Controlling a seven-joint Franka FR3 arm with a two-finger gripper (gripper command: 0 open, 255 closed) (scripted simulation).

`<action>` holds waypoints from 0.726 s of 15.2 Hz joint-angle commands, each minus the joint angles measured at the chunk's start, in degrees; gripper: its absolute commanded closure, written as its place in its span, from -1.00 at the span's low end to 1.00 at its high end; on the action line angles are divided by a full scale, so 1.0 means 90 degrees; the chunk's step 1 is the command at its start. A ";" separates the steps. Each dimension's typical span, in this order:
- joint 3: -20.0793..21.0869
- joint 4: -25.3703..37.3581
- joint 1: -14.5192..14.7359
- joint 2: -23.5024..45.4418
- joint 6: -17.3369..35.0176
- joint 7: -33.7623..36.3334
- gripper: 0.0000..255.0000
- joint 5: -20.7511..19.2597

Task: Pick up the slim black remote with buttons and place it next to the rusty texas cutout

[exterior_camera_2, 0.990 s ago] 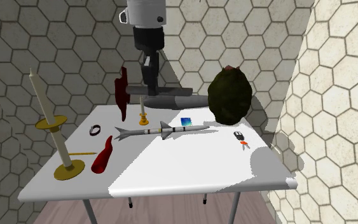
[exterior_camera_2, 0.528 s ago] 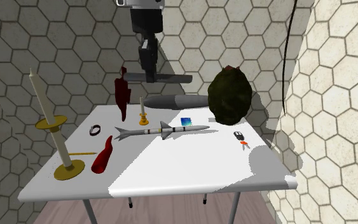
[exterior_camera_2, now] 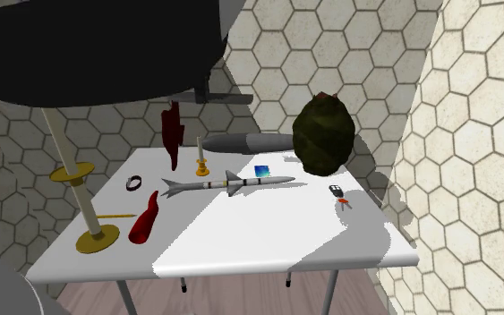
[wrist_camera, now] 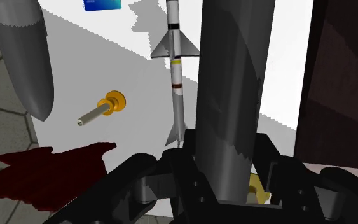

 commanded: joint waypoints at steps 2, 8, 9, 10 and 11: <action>-0.0083 0.0666 0.0090 0.0732 0.0016 -0.0041 1.00 0.0269; -0.0204 0.2446 0.0092 0.2401 -0.0240 -0.0158 1.00 0.0962; -0.0214 0.2813 0.0055 0.2708 -0.0328 -0.0178 1.00 0.1095; -0.0219 0.3209 0.0004 0.3027 -0.0434 -0.0195 1.00 0.1233; -0.0226 0.3990 -0.0116 0.3622 -0.0668 -0.0215 1.00 0.1488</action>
